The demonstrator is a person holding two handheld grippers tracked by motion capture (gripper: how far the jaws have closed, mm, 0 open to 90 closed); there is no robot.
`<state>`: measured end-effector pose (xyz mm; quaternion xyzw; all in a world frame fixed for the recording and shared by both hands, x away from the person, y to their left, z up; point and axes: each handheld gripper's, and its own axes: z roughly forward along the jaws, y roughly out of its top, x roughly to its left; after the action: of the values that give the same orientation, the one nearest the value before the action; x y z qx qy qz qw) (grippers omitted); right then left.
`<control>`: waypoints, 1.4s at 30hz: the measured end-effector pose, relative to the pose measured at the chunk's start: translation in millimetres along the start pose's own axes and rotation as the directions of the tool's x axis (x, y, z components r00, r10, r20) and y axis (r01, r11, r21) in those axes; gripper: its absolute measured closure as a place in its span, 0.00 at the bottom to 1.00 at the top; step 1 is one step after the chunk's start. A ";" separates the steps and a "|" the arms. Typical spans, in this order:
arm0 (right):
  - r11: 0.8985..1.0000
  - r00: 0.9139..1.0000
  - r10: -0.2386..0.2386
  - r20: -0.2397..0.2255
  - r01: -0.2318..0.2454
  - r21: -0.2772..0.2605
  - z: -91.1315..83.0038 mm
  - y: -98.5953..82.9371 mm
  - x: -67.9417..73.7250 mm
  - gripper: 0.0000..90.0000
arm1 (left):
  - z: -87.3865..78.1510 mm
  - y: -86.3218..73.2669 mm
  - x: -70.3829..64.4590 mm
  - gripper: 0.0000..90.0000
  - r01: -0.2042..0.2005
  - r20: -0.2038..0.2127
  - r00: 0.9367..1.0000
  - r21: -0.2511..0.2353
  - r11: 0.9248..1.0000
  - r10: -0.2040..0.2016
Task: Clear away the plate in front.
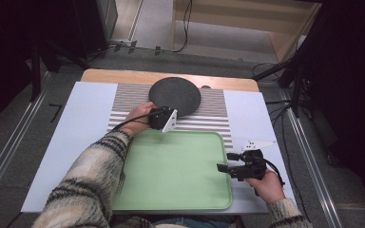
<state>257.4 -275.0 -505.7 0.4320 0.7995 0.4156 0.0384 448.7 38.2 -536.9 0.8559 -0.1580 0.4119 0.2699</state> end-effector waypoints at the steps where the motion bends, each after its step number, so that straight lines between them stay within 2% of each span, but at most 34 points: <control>1: 1.000 1.000 0.000 -0.001 0.000 0.000 -0.3 0.0 -0.1 0.28 | 0.2 1.2 -1.5 0.87 -0.031 -0.014 0.999 0.009 0.999 0.031; 3: 1.000 1.000 0.001 -0.001 -0.001 -0.002 -0.8 -0.4 -0.3 0.28 | 0.1 4.9 -5.5 0.90 -0.086 -0.050 0.995 0.044 0.995 0.089; 6: 1.000 1.000 0.002 0.001 -0.002 -0.002 -1.0 -0.9 -1.0 0.28 | -0.9 7.6 -8.5 0.92 -0.108 -0.087 0.990 0.061 0.992 0.113; 9: 1.000 1.000 0.003 0.001 -0.003 0.003 -0.6 -0.9 -1.2 0.28 | -5.3 13.1 -4.6 0.96 -0.110 -0.134 0.984 0.070 0.991 0.119; 10: 1.000 1.000 0.003 0.001 -0.003 0.005 -0.4 -0.7 -1.0 0.28 | -7.3 14.7 -0.5 0.98 -0.086 -0.133 0.987 0.071 0.994 0.095; 11: 1.000 1.000 0.002 0.001 -0.002 0.004 -0.1 -0.7 -1.0 0.28 | -9.7 15.5 2.2 0.98 -0.080 -0.134 0.987 0.071 0.994 0.089; 12: 1.000 1.000 0.001 0.001 -0.001 0.005 0.2 -0.6 -0.8 0.28 | -12.5 16.0 4.0 0.98 -0.093 -0.125 0.987 0.077 0.993 0.102; 14: 1.000 1.000 0.000 0.004 0.000 0.010 0.4 -0.6 -0.4 0.28 | -14.0 15.0 2.1 0.97 -0.144 -0.120 0.980 0.098 0.985 0.156; 16: 1.000 1.000 -0.002 0.002 0.002 0.013 0.6 -0.7 0.0 0.28 | -16.1 14.8 1.1 0.97 -0.158 -0.117 0.978 0.122 0.980 0.173; 19: 1.000 1.000 -0.001 0.003 0.001 0.013 0.7 -0.6 -0.4 0.28 | -23.9 19.3 4.9 0.97 -0.129 -0.125 0.981 0.133 0.983 0.145; 23: 1.000 1.000 0.004 0.005 -0.004 0.007 -0.4 -0.6 -1.4 0.28 | -35.1 26.3 8.8 0.97 -0.112 -0.147 0.981 0.124 0.986 0.130; 27: 1.000 1.000 0.006 0.011 -0.006 0.001 -1.1 -0.6 -1.9 0.28 | -46.9 34.7 11.1 0.96 -0.119 -0.158 0.978 0.111 0.987 0.135; 35: 1.000 1.000 0.013 0.016 -0.013 -0.005 -2.5 -0.7 -3.6 0.28 | -66.7 44.4 1.9 0.96 -0.076 -0.171 0.981 0.082 0.994 0.089; 42: 1.000 1.000 0.020 0.016 -0.020 -0.007 -2.2 -0.5 -4.6 0.28 | -83.3 53.3 -6.7 0.95 -0.064 -0.179 0.981 0.065 0.996 0.075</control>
<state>259.0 -279.8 -506.0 0.4431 0.7933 0.4154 0.0423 366.7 45.0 -481.6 0.8164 -0.1506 0.5016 0.2434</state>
